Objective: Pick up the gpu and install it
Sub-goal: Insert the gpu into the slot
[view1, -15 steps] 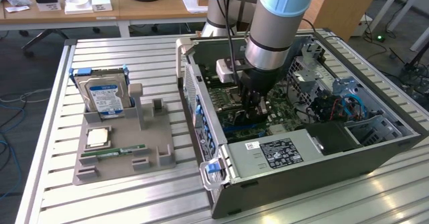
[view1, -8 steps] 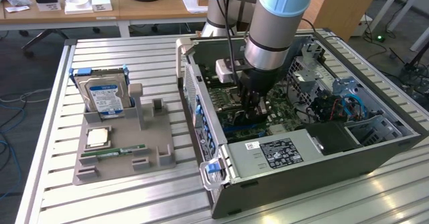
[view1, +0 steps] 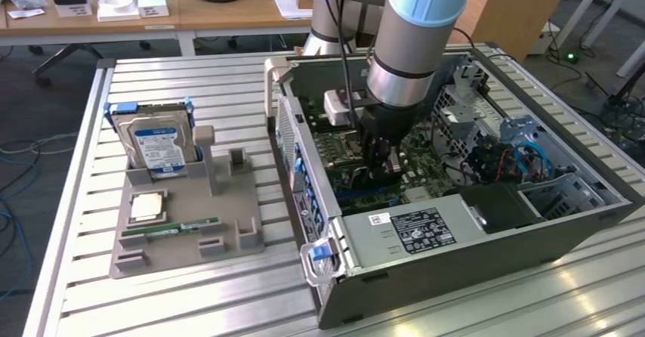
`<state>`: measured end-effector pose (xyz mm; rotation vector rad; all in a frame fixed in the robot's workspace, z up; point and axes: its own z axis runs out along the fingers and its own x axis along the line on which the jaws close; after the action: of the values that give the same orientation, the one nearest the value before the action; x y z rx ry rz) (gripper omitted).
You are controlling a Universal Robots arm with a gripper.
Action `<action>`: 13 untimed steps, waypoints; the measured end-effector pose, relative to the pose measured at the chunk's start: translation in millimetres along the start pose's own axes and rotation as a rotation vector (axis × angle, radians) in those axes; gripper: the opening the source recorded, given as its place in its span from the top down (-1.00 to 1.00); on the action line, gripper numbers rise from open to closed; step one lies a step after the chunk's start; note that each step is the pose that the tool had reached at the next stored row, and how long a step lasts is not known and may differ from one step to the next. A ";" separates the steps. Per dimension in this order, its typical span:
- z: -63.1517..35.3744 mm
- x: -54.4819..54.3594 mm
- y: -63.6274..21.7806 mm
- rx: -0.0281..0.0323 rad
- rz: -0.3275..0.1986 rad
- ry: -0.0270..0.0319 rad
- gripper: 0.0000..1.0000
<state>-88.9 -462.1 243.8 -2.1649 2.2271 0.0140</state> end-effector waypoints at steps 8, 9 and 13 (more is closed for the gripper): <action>1.0 0.0 0.3 0.0000 0.000 0.0000 0.47; 1.0 0.0 0.4 -0.0001 0.000 0.0000 0.47; 1.2 0.1 0.5 -0.0001 0.000 0.0001 0.47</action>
<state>-89.4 -462.1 242.6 -2.1651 2.2271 0.0140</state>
